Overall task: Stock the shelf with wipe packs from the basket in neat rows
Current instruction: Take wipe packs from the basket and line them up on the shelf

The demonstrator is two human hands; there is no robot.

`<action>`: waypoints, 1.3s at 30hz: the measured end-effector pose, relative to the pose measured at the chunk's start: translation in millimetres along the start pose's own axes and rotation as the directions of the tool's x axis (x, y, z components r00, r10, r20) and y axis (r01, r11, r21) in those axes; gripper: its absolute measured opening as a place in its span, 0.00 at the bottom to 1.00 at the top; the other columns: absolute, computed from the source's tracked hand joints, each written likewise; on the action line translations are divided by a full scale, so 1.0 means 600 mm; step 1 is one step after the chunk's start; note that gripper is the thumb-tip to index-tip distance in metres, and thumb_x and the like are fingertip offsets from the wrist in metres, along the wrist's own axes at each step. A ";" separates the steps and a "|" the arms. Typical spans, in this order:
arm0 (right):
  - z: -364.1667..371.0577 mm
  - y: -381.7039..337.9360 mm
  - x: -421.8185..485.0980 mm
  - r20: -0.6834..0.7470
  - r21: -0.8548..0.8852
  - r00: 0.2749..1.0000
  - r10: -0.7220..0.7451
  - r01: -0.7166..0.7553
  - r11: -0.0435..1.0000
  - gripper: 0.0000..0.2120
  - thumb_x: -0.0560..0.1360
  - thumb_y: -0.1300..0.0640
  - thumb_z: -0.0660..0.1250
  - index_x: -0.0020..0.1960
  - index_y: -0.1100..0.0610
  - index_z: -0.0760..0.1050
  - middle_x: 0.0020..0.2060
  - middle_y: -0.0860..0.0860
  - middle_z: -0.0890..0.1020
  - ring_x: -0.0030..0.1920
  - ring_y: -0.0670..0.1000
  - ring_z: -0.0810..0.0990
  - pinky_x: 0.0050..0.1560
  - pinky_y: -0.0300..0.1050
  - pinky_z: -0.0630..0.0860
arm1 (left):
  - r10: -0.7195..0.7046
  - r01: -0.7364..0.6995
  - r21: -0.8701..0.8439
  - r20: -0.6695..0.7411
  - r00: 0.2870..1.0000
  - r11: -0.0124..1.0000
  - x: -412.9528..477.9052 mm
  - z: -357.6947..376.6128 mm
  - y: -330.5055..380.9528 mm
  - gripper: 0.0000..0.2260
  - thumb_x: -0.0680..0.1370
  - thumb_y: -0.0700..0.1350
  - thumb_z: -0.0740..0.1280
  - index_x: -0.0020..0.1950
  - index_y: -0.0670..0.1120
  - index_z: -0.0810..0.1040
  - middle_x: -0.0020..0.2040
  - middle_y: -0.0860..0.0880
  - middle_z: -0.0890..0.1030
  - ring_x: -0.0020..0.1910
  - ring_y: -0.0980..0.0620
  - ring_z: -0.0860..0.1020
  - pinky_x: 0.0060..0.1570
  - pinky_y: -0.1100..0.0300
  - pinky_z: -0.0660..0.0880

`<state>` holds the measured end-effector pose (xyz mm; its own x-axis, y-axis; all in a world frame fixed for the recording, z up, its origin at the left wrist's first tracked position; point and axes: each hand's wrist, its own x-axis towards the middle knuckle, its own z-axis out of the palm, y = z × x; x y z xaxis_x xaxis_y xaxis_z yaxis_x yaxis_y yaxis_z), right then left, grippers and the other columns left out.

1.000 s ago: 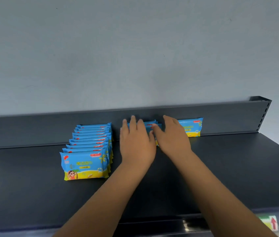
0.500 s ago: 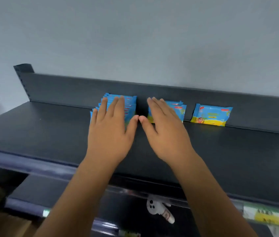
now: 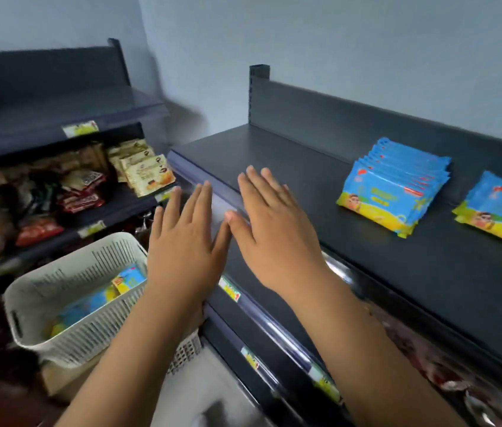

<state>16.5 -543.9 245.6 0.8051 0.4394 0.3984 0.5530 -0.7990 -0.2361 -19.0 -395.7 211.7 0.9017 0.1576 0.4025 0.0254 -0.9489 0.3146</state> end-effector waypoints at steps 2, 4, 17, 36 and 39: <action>0.045 -0.037 0.019 0.045 0.010 0.997 -0.056 0.055 0.998 0.32 0.85 0.40 0.46 0.84 0.55 0.51 0.84 0.50 0.50 0.83 0.50 0.45 0.82 0.51 0.48 | -0.081 0.081 0.027 -0.002 0.997 0.996 -0.014 -0.006 -0.060 0.34 0.81 0.65 0.43 0.83 0.50 0.54 0.82 0.52 0.58 0.83 0.46 0.49 0.80 0.44 0.49; 0.087 -0.074 0.035 0.093 0.038 0.990 -0.104 0.101 0.994 0.33 0.85 0.39 0.46 0.84 0.55 0.48 0.84 0.49 0.47 0.83 0.50 0.42 0.82 0.52 0.47 | -0.156 0.156 0.042 -0.003 0.988 0.987 -0.025 -0.010 -0.115 0.33 0.82 0.64 0.46 0.83 0.49 0.52 0.82 0.50 0.59 0.83 0.46 0.48 0.80 0.45 0.48; 0.410 -0.295 0.170 0.434 0.091 0.871 -0.228 0.210 0.974 0.35 0.84 0.36 0.43 0.84 0.54 0.41 0.84 0.48 0.46 0.82 0.48 0.39 0.82 0.52 0.43 | -0.405 0.404 0.029 0.070 0.911 0.914 -0.044 0.025 -0.528 0.33 0.84 0.62 0.52 0.84 0.51 0.45 0.83 0.49 0.58 0.83 0.48 0.49 0.80 0.47 0.51; 0.795 -0.316 0.323 0.756 -0.084 0.621 0.206 -0.220 0.972 0.35 0.80 0.34 0.59 0.78 0.57 0.65 0.72 0.56 0.74 0.70 0.58 0.73 0.67 0.53 0.73 | -0.582 0.596 0.210 0.605 0.543 0.775 -0.017 0.278 -0.826 0.27 0.84 0.61 0.52 0.82 0.57 0.54 0.82 0.51 0.57 0.83 0.45 0.48 0.80 0.47 0.51; 0.841 -0.303 0.335 0.790 -0.156 0.551 0.268 -0.243 0.958 0.33 0.80 0.36 0.61 0.77 0.55 0.66 0.69 0.55 0.76 0.69 0.59 0.76 0.64 0.52 0.74 | -0.624 0.594 0.296 0.618 0.478 0.748 -0.009 0.325 -0.852 0.27 0.82 0.59 0.56 0.80 0.56 0.57 0.80 0.50 0.62 0.81 0.43 0.54 0.80 0.45 0.52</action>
<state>186.1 -103.4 -78.5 0.7613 0.3521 -0.5445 0.3006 -0.9357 -0.1847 47.5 35.2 -118.9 0.6818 0.4985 -0.5354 0.6825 -0.6969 0.2203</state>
